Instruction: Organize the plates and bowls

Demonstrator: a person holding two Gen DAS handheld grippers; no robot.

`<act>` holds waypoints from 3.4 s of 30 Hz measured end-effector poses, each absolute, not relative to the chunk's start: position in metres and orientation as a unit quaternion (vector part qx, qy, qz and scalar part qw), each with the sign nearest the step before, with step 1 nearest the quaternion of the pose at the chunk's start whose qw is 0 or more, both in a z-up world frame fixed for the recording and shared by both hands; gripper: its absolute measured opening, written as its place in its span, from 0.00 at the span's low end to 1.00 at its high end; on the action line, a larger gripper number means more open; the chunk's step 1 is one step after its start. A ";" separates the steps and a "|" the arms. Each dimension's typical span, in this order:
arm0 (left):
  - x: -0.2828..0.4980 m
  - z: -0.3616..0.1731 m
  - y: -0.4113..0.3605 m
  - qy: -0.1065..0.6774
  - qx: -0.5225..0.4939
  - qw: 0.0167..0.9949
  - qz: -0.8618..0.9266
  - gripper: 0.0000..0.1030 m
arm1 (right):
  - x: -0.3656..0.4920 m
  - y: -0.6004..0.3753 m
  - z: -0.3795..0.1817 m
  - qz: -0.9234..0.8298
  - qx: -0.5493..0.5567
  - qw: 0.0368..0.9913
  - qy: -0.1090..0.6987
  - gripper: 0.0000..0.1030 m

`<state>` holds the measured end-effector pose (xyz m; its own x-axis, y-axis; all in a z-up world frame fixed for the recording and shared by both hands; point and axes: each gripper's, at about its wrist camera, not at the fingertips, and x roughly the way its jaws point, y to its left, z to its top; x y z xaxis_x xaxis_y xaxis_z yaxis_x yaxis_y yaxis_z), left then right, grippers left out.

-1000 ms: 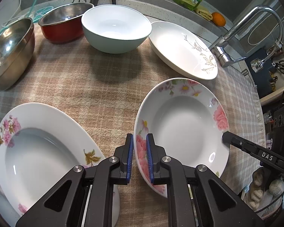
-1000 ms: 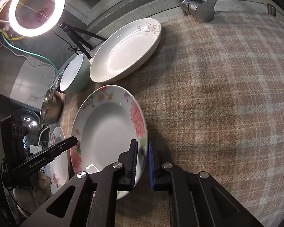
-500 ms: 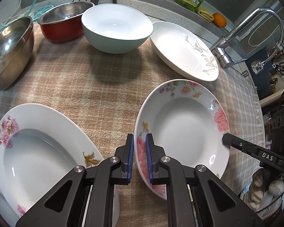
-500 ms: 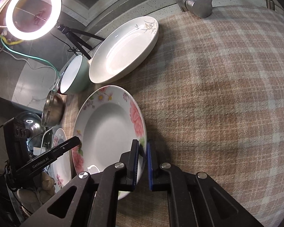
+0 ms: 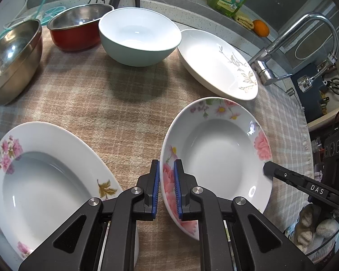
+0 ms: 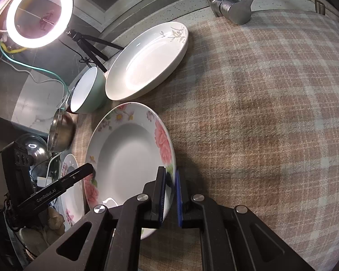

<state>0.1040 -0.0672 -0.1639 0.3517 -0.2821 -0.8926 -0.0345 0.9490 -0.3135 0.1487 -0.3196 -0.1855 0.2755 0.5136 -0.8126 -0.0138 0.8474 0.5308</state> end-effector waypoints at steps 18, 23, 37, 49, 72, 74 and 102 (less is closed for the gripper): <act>0.097 -0.148 -0.055 0.547 -0.152 0.820 -0.075 0.10 | 0.137 -0.316 -0.167 0.176 0.218 0.778 0.563 0.08; 0.091 -0.140 -0.051 0.540 -0.154 0.824 -0.076 0.10 | 0.133 -0.312 -0.161 0.177 0.222 0.779 0.559 0.08; 0.073 -0.128 -0.027 0.530 -0.164 0.830 -0.064 0.10 | 0.122 -0.281 -0.148 0.190 0.215 0.784 0.550 0.08; 0.056 -0.125 -0.002 0.524 -0.174 0.832 -0.052 0.10 | 0.110 -0.252 -0.143 0.203 0.208 0.783 0.550 0.08; 0.023 -0.130 0.055 0.520 -0.201 0.830 -0.020 0.10 | 0.098 -0.190 -0.145 0.224 0.185 0.772 0.566 0.08; 0.020 -0.132 0.061 0.520 -0.204 0.829 -0.017 0.10 | 0.098 -0.183 -0.146 0.226 0.181 0.770 0.568 0.08; 0.005 -0.152 0.116 0.534 -0.211 0.818 0.019 0.10 | 0.097 -0.120 -0.168 0.250 0.154 0.751 0.591 0.08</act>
